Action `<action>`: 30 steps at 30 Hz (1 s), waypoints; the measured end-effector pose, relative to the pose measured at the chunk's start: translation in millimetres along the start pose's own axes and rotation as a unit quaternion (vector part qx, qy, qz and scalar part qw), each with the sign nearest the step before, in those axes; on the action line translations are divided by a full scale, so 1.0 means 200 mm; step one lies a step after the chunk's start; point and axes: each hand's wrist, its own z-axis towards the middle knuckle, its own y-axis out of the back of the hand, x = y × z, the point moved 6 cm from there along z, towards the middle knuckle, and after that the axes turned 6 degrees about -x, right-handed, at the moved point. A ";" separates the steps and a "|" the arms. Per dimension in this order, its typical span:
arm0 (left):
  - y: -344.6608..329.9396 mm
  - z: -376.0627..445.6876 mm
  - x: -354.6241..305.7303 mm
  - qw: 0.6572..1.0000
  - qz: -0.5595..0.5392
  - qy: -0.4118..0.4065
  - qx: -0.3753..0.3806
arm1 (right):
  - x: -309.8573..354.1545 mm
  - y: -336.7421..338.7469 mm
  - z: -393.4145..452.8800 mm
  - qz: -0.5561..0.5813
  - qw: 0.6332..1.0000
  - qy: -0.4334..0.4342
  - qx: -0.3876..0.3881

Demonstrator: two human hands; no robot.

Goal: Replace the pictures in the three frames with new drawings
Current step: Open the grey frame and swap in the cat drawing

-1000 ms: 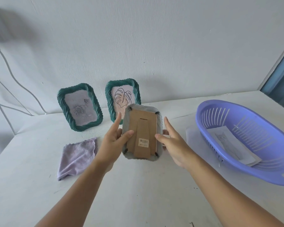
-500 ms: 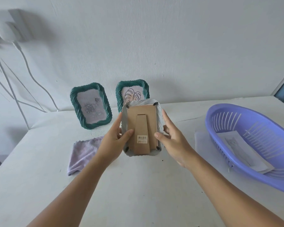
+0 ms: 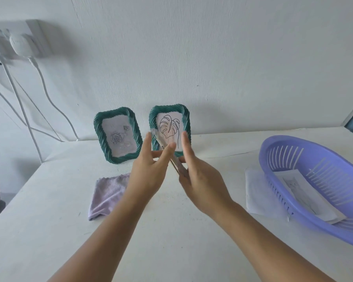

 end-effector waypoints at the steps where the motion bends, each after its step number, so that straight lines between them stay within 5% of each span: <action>1: 0.01 0.00 0.01 1.000 -0.008 0.007 -0.009 | 0.02 -0.01 -0.01 -0.014 1.000 0.021 -0.001; 6: 0.06 0.02 0.10 0.988 -0.149 0.041 -0.024 | 0.00 -0.04 -0.03 0.097 0.993 -0.023 0.060; 10: 0.08 0.03 0.19 0.981 -0.176 0.078 0.013 | -0.22 -0.08 0.00 0.067 0.990 -0.121 0.040; 13: 0.03 0.00 0.24 0.964 -0.224 0.120 0.075 | -0.34 -0.16 0.01 0.226 0.935 -0.249 0.113; 17: 0.00 -0.02 0.30 0.953 -0.233 0.154 0.117 | -0.36 -0.19 -0.04 0.348 0.880 -0.308 0.095; 22: -0.01 -0.05 0.39 0.974 -0.097 0.119 0.164 | -0.38 -0.21 -0.12 0.318 0.890 -0.320 0.065; 27: -0.01 -0.03 0.45 0.976 -0.076 0.120 0.166 | -0.39 -0.26 -0.16 0.313 0.890 -0.322 0.079; 30: -0.03 0.00 0.47 0.979 -0.036 0.103 0.171 | -0.37 -0.25 -0.15 0.228 0.922 -0.301 0.086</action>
